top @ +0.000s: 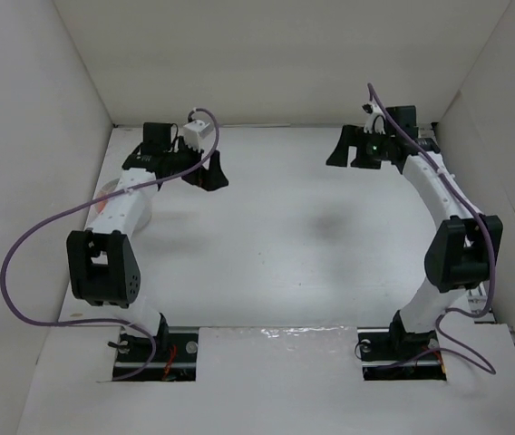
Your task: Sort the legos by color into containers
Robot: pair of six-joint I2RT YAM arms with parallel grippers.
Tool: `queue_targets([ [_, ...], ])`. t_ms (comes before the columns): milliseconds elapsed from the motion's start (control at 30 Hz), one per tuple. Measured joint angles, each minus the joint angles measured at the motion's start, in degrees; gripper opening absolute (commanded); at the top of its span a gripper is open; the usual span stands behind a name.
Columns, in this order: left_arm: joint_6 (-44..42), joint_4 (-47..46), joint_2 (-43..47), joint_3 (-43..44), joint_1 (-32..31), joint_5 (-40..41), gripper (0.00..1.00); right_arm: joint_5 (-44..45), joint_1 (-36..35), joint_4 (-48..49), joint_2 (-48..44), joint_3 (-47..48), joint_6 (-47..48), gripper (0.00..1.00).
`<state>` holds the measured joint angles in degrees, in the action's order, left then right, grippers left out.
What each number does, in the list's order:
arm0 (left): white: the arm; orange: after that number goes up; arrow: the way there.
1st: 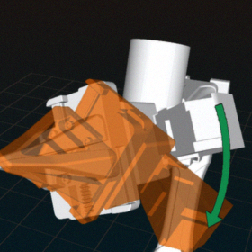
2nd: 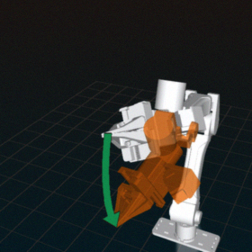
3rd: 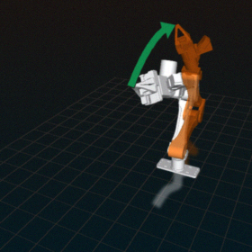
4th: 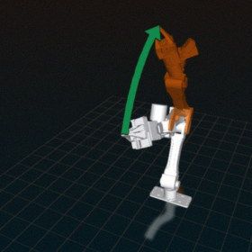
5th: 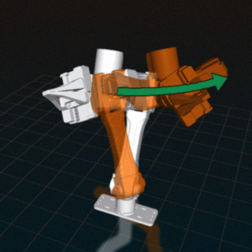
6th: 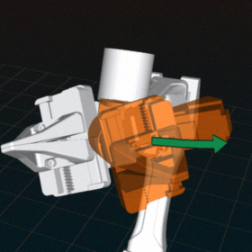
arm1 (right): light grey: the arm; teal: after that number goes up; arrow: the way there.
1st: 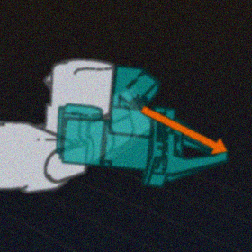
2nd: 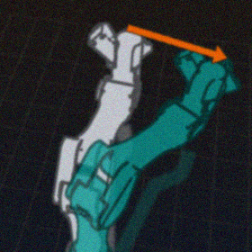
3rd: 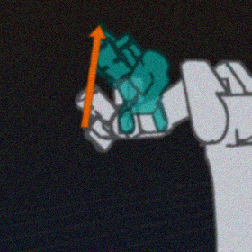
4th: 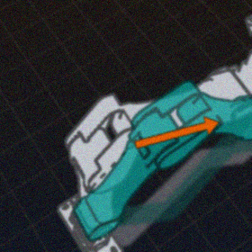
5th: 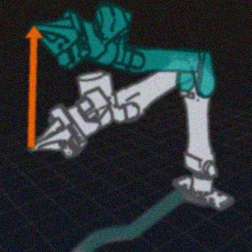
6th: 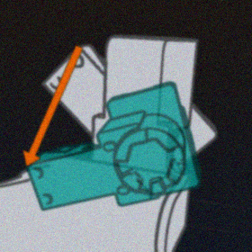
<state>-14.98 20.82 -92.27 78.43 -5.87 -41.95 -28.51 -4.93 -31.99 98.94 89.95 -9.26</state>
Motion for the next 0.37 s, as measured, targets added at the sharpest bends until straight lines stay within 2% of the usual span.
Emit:
queue_targets([
  [200,5.4,-8.6,0.9,-8.5,0.1,5.4,0.99,0.0,2.1,2.6,-1.6,-12.3,0.9,0.99],
  [367,7.3,-13.4,3.5,-15.9,0.3,9.4,0.99,0.0,3.4,4.4,-1.7,-17.7,1.7,0.99],
])
